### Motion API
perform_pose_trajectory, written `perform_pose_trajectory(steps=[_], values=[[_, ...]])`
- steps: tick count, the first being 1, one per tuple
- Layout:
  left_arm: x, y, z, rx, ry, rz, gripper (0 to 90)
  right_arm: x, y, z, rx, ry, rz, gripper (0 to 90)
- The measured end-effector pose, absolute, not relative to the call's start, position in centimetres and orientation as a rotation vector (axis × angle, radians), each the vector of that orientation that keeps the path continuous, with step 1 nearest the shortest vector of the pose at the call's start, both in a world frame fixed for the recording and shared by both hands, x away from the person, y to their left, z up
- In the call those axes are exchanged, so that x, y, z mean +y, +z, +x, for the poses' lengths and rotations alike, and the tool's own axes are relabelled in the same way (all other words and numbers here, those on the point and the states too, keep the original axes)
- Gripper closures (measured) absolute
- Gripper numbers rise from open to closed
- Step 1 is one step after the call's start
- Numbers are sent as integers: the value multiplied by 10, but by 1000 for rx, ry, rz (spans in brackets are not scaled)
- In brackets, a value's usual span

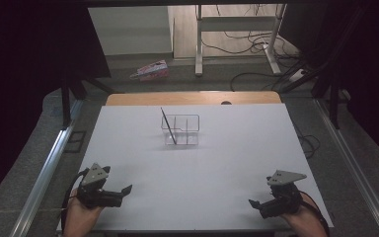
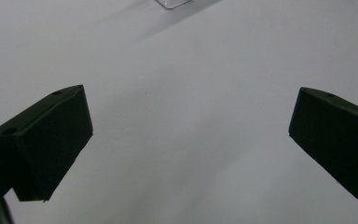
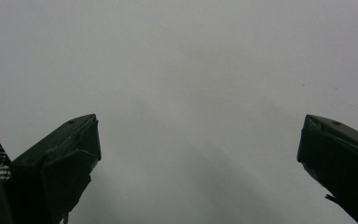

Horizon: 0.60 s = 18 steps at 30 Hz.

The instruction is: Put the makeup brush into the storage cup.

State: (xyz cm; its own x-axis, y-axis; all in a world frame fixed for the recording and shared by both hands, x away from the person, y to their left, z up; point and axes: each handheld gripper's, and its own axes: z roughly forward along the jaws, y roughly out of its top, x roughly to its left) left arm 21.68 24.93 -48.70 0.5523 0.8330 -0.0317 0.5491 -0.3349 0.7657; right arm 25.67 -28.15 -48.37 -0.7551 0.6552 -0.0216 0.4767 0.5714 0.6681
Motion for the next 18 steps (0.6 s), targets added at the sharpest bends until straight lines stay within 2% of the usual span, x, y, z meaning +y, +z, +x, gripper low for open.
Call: perform_pose_trajectory(steps=[18], values=[[253, -485, 195, 1121, 522, 2025, 0, -282, -483, 257, 2528, 971, 952, 0]])
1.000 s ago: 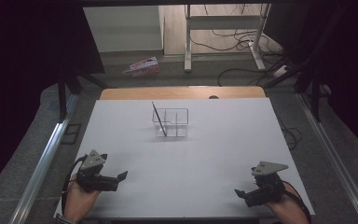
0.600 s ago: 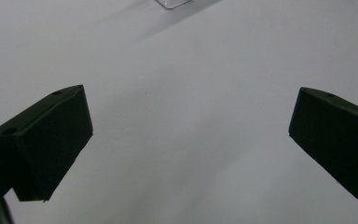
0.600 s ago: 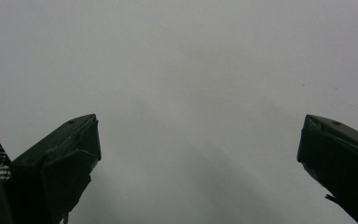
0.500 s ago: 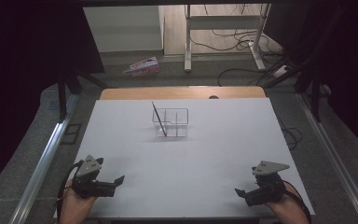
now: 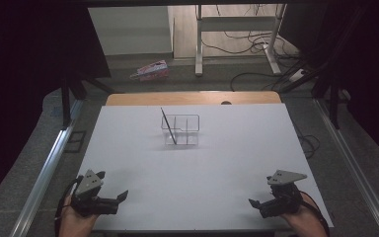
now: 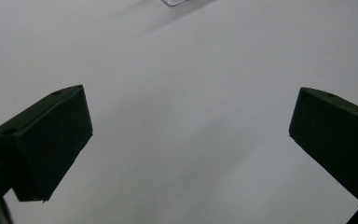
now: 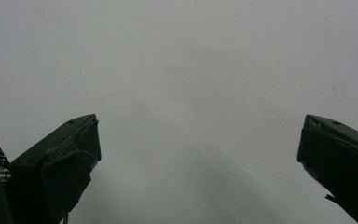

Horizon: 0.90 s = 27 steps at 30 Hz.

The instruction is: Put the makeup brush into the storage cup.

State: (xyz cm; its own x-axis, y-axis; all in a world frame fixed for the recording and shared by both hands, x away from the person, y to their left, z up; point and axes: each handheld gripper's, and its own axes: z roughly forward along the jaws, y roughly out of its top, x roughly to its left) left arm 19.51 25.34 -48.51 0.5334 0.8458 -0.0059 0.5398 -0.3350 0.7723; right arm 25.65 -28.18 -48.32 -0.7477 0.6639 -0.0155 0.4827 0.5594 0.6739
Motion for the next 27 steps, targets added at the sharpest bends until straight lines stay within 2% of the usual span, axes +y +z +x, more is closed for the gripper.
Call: perform_pose_trajectory(steps=[27], values=[[249, -492, 172, 1132, 542, 2105, 0, -281, -484, 256, 2531, 963, 953, 0]])
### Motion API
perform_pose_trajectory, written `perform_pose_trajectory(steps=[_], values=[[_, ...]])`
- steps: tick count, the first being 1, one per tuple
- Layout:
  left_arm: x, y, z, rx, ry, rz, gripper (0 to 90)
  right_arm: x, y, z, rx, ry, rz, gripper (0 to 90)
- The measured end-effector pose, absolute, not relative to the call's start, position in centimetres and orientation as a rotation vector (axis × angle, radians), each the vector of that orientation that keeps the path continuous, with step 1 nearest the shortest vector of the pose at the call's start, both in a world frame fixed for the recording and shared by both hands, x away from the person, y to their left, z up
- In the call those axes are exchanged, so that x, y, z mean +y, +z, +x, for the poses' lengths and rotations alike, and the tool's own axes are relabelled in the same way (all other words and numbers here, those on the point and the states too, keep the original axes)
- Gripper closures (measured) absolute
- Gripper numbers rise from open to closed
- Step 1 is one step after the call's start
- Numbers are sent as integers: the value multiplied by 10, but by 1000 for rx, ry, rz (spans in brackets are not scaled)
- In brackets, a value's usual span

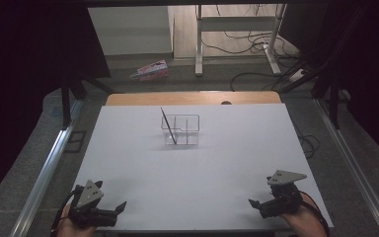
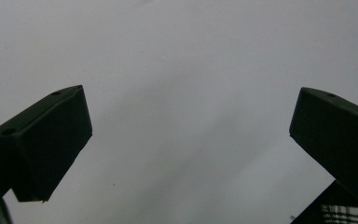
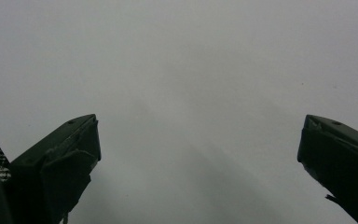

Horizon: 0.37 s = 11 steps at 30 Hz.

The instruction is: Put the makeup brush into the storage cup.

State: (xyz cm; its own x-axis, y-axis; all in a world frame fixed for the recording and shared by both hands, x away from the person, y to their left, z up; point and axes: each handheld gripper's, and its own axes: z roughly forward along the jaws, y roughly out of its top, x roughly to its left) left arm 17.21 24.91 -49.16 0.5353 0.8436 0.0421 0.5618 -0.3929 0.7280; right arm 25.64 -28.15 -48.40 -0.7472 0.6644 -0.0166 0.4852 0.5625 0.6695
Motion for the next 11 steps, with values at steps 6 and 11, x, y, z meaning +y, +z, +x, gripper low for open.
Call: perform_pose_trajectory(steps=[6, 11], values=[[250, -492, 169, 1141, 544, 2101, 0, -281, -484, 256, 2534, 959, 951, 0], [250, -492, 170, 1148, 540, 2099, 0, -281, -485, 256, 2536, 953, 946, 0]])
